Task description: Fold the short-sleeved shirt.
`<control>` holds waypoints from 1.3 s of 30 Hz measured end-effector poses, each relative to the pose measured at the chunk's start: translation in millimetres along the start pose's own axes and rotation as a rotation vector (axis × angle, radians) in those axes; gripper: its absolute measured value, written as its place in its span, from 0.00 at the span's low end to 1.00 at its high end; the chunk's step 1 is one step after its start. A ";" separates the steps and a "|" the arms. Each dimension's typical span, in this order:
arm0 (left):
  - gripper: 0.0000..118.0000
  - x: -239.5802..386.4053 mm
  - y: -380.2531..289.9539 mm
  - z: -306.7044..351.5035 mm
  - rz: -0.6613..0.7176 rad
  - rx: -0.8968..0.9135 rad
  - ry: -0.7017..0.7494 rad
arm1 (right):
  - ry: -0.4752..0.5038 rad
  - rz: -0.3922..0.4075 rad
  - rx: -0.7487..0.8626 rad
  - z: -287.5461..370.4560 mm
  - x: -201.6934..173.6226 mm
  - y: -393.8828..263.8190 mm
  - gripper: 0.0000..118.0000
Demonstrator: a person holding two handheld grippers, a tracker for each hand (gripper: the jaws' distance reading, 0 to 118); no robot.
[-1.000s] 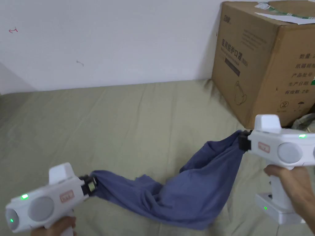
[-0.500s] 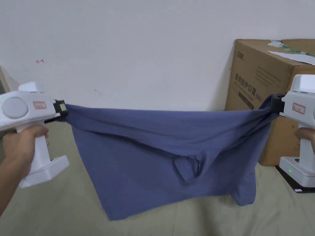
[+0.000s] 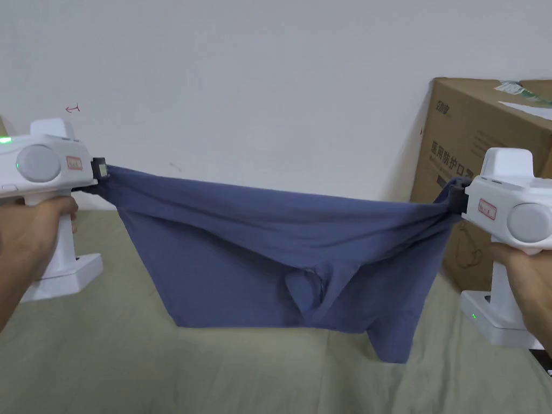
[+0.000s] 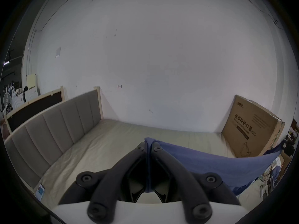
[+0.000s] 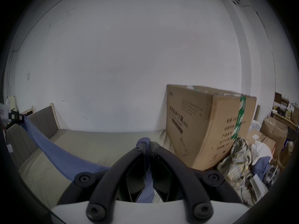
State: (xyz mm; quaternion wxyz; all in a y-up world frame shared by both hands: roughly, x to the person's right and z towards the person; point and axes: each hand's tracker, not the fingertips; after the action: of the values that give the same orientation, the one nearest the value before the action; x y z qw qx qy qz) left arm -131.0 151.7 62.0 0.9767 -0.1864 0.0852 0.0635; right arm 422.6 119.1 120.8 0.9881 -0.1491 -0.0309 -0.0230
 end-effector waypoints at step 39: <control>0.01 -101.9 -441.4 173.9 -0.058 -0.755 0.112 | -0.167 -0.052 -0.706 181.6 67.5 -401.0 0.03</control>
State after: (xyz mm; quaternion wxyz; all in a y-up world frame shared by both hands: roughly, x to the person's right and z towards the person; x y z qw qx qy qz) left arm -137.1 -199.6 396.6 0.8345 -0.5386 0.1035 0.0524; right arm 458.1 -212.3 416.2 0.8689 -0.4815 -0.1056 -0.0451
